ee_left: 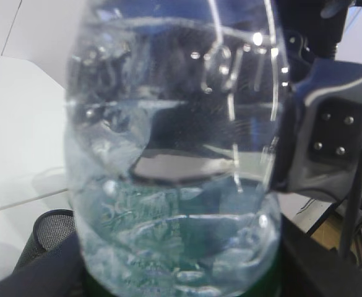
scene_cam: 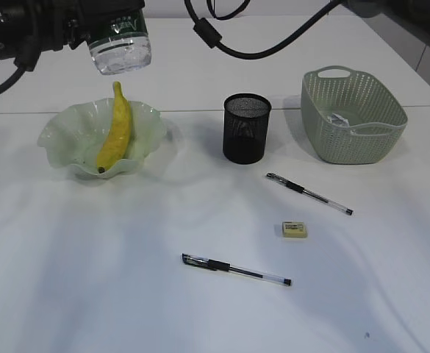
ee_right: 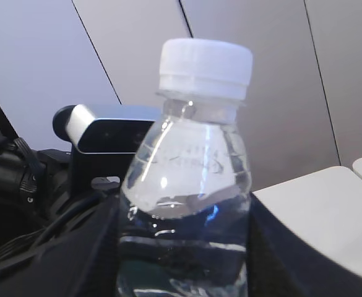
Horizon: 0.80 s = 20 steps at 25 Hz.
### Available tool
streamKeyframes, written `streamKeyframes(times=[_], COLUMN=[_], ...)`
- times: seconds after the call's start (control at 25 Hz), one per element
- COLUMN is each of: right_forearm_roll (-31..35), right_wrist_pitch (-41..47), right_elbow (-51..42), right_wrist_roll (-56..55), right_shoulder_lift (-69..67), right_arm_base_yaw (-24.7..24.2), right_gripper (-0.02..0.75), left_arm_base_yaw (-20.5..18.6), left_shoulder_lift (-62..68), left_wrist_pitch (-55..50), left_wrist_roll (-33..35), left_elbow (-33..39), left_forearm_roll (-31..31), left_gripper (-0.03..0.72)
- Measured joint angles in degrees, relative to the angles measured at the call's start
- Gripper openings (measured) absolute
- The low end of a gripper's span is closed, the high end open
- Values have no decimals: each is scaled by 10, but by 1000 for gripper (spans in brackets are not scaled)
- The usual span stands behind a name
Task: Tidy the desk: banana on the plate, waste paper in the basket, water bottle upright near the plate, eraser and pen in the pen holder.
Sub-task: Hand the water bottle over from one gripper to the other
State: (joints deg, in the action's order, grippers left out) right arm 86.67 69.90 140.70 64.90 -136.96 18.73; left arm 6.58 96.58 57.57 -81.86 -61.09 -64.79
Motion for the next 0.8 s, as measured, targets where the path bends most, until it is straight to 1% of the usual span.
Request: streamKeyframes(times=[0.8], right_forearm_roll=[1], right_wrist_pitch=[0], right_elbow=[0], right_wrist_roll=[-3], right_shoulder_lift=[0], right_arm_base_yaw=[0], right_gripper=[376], left_arm_base_yaw=[0], left_shoulder_lift=[0], left_wrist_pitch=[0], left_wrist_roll=[0], left_elbow=[0], left_forearm_roll=[4], left_gripper=[419])
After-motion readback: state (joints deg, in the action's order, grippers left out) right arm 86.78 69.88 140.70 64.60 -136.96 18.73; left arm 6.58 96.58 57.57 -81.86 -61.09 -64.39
